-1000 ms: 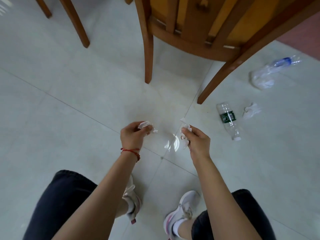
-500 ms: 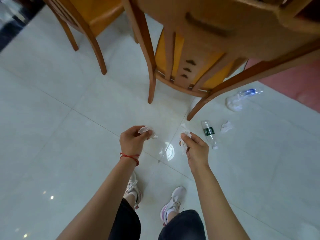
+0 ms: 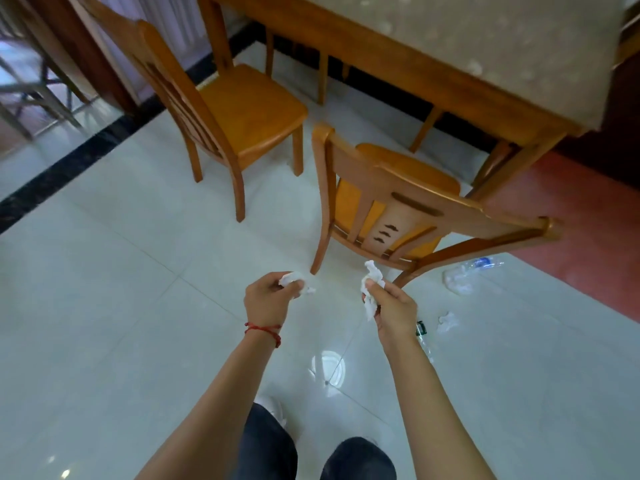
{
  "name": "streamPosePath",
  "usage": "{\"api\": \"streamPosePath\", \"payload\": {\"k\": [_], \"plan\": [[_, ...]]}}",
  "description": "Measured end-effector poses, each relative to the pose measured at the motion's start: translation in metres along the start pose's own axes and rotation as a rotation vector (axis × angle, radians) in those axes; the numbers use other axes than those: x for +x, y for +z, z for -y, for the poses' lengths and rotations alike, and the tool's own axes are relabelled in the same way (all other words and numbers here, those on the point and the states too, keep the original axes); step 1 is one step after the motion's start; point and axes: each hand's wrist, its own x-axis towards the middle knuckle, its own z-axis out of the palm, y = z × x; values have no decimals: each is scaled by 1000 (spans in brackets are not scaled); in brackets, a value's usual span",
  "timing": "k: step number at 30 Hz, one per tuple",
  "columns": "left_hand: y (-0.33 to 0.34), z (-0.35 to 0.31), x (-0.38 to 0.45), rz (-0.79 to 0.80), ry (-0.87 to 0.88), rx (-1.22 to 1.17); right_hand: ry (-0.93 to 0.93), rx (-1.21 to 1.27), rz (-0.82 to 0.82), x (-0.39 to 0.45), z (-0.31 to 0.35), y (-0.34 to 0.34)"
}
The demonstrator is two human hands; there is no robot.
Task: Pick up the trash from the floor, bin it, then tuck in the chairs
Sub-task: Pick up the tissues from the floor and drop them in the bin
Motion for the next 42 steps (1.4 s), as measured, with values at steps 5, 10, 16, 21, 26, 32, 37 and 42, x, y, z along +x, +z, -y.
{"api": "streamPosePath", "payload": {"k": [5, 10, 16, 21, 26, 32, 37, 42], "plan": [[-38, -26, 13, -10, -9, -75, -12, 34, 0, -16, 13, 31], [-68, -39, 29, -46, -7, -116, 34, 33, 5, -24, 13, 63], [-100, -42, 42, -144, -12, -163, 26, -63, 161, -31, 20, 102], [-130, -41, 48, -275, -20, -218, 25, -161, 273, -29, 30, 145], [-168, -39, 42, -474, -22, -290, 18, -286, 477, -33, 31, 203], [-207, -16, 31, -719, -89, -384, 37, -403, 697, -46, 9, 261], [-244, 8, 12, -864, -120, -448, 92, -509, 831, -64, -27, 296], [-295, 35, -4, -1000, -159, -499, 132, -596, 938, -102, -67, 336]]}}
